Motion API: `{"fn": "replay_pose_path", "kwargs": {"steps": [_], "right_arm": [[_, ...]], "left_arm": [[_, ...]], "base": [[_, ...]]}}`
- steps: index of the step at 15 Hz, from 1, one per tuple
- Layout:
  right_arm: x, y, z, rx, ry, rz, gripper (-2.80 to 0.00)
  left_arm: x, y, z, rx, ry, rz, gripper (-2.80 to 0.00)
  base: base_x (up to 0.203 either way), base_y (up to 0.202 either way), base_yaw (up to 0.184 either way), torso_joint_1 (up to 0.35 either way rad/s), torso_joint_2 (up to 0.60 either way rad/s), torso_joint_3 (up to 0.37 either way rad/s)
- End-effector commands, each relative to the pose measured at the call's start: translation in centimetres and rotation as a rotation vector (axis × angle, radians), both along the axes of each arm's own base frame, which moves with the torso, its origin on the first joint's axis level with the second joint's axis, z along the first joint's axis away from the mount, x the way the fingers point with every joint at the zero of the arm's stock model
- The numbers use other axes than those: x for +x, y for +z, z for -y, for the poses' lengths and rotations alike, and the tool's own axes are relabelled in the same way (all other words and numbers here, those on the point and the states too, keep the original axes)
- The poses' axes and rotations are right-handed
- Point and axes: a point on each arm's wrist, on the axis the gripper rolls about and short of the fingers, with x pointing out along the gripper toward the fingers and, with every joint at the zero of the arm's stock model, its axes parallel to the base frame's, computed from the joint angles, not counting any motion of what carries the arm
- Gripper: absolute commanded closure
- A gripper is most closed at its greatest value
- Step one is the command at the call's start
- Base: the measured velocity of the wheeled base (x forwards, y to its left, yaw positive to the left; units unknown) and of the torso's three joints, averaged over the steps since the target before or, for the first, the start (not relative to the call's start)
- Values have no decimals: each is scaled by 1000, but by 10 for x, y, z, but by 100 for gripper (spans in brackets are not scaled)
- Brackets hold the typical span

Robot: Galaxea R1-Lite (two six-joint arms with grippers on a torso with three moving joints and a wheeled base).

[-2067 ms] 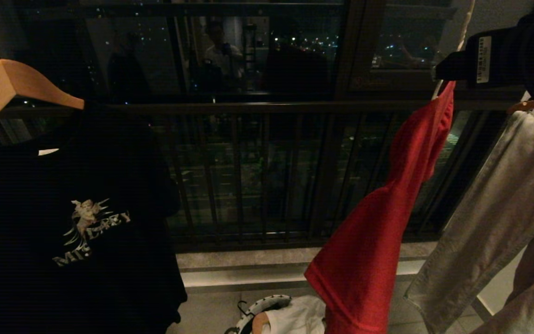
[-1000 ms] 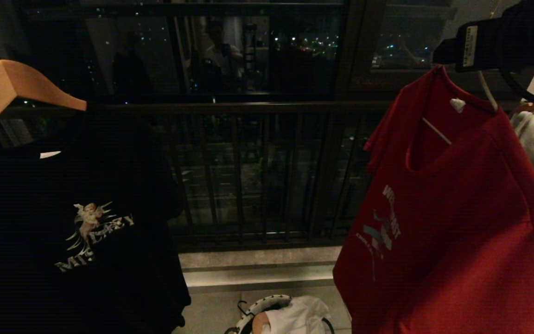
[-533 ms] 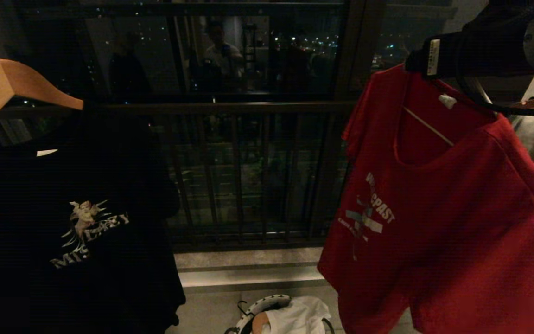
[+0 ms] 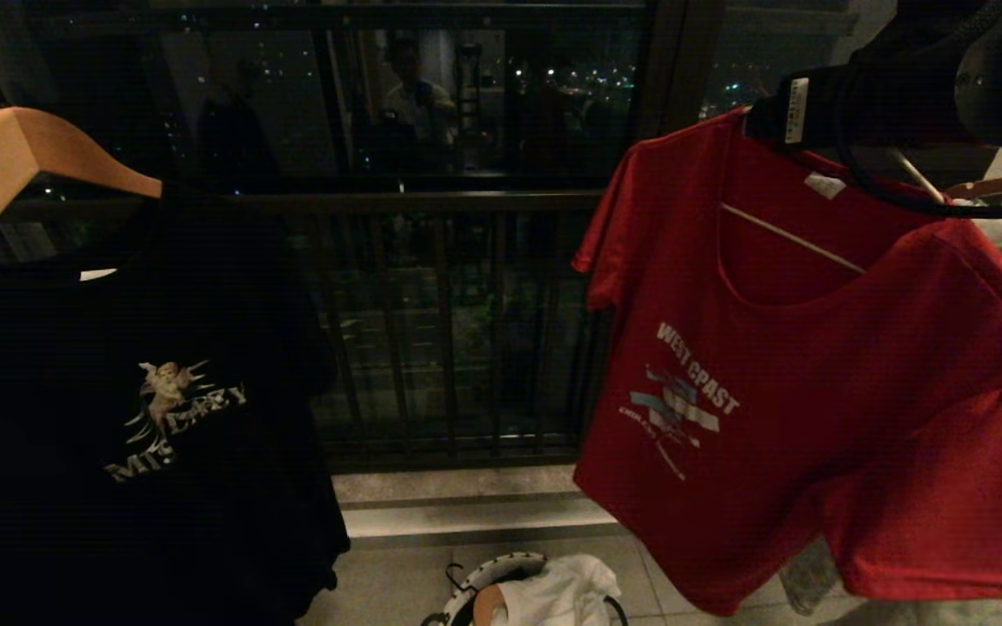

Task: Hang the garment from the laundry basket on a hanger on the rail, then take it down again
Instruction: Take the clothes off the clothes rack

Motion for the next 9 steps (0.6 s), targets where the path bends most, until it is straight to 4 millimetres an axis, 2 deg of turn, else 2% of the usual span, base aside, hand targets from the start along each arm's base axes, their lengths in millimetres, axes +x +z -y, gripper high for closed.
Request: {"fn": "replay_pose_path", "kwargs": {"steps": [1,9], "right_arm": [[-4,3,1,7,11,7,-280],[-14,3,5,48,38,6,-280]], "left_arm": [[0,0,0,0,0,-3,0],[0,0,0,0,-1,-3,0]], "base": [[0,0,0,0,0,0],[0,0,0,0,0,0]]}}
